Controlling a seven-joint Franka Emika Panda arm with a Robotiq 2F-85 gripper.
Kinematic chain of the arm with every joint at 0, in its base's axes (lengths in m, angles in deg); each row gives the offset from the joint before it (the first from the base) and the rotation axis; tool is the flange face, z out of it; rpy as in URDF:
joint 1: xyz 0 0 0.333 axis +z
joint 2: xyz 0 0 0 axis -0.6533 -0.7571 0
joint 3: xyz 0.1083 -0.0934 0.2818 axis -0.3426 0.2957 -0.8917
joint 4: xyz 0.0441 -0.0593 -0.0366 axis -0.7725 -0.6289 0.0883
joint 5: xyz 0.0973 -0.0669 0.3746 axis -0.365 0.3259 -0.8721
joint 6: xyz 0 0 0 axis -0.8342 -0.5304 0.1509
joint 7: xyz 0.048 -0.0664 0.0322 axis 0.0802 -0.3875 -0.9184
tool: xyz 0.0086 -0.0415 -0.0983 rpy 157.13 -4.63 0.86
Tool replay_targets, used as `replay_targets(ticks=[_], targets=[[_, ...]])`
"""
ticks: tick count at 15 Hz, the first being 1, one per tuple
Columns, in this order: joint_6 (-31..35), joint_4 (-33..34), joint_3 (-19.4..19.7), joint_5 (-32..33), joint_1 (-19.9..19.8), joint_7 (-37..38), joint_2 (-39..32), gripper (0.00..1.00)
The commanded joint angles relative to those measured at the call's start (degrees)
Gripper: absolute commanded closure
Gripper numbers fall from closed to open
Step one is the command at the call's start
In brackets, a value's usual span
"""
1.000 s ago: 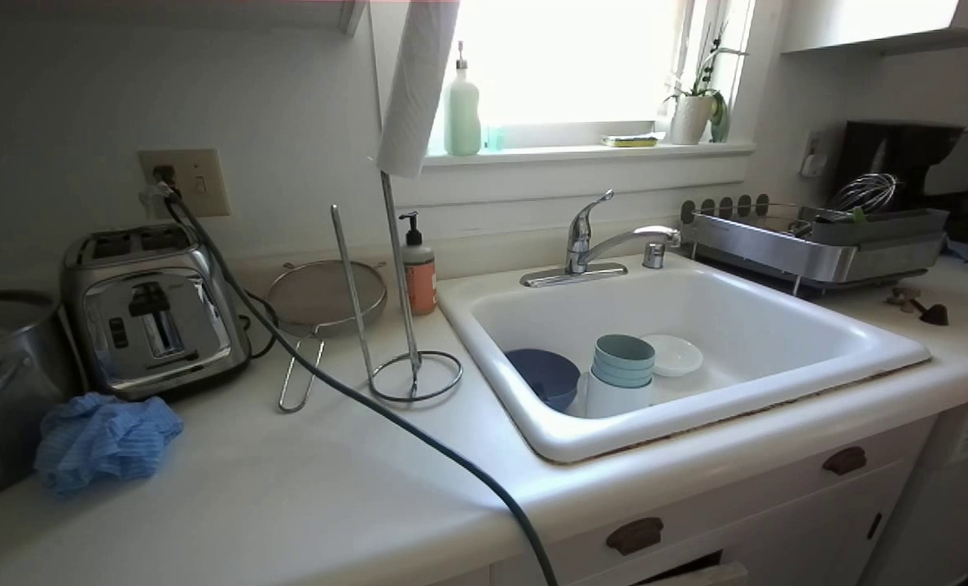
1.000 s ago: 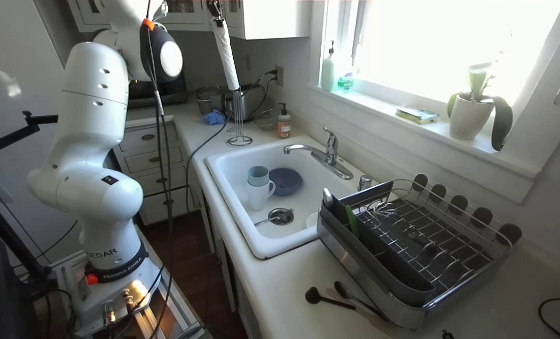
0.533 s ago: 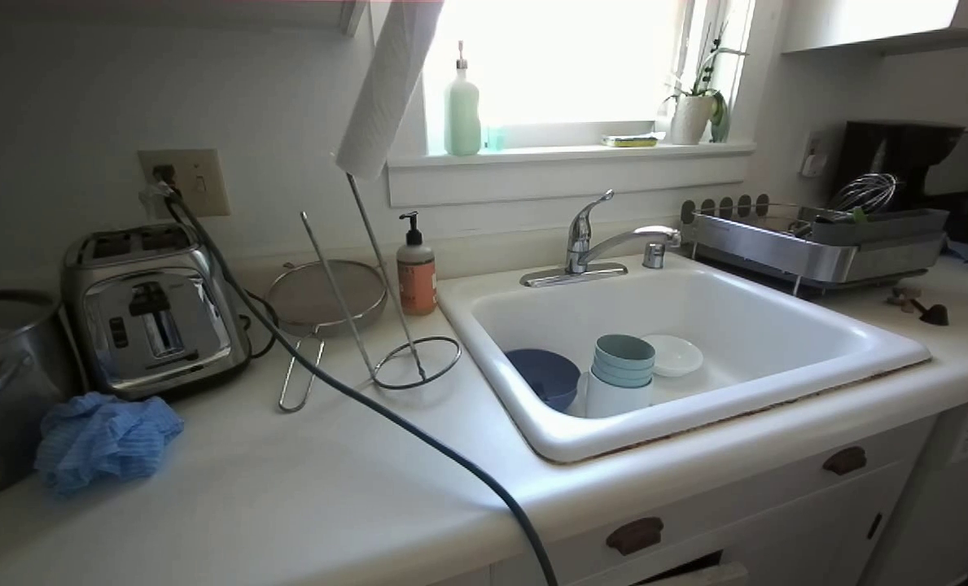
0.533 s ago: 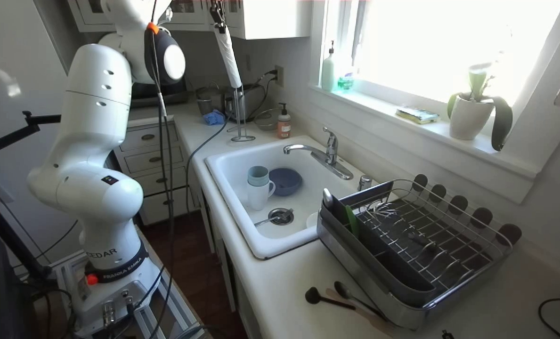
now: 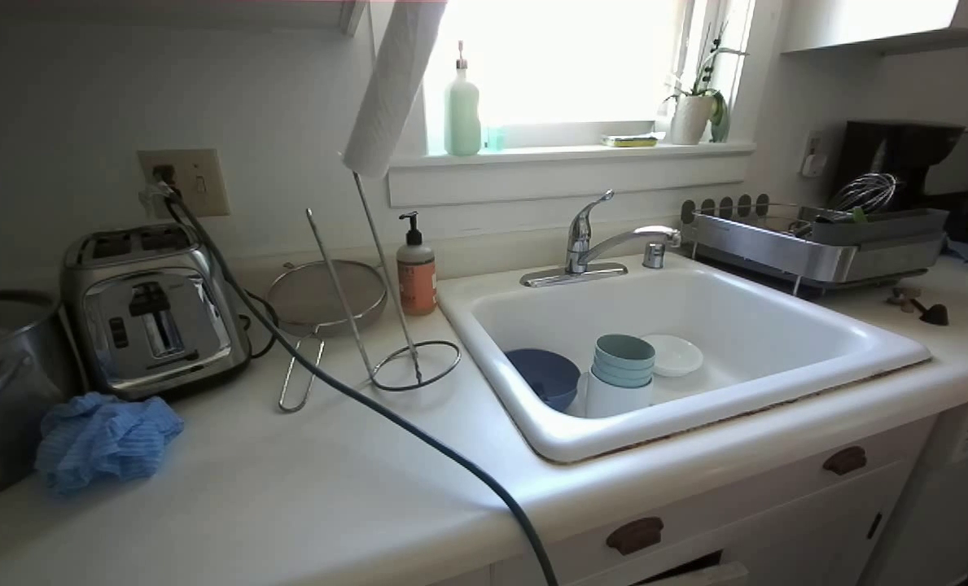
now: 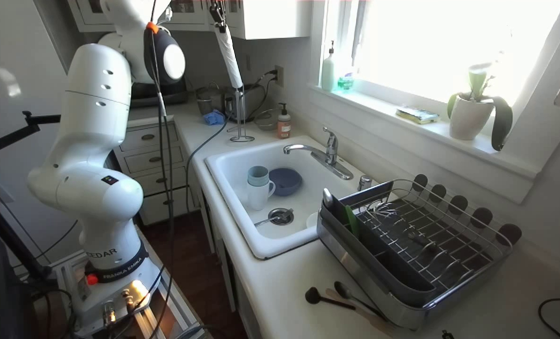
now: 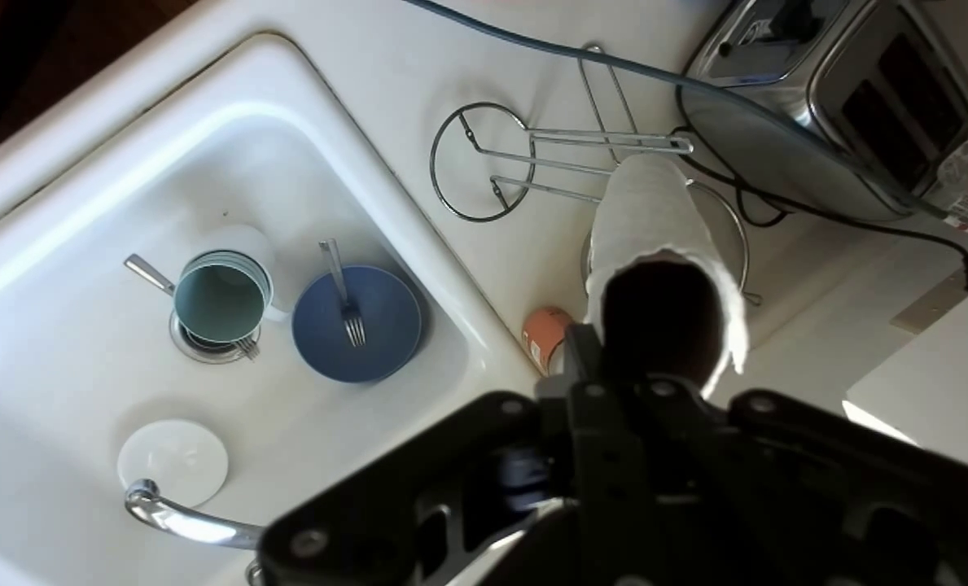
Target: Put the paper towel roll on the silver stand.
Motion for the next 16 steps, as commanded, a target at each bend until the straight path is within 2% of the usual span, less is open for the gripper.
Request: replay_targets(ticks=[1,16], targets=[[-1.01,-0.97,-0.24,-0.3,-0.16,2.5,2.02,1.0],[-2.44,-0.73,-0.25,0.82,0.58,3.69,3.92,1.0]])
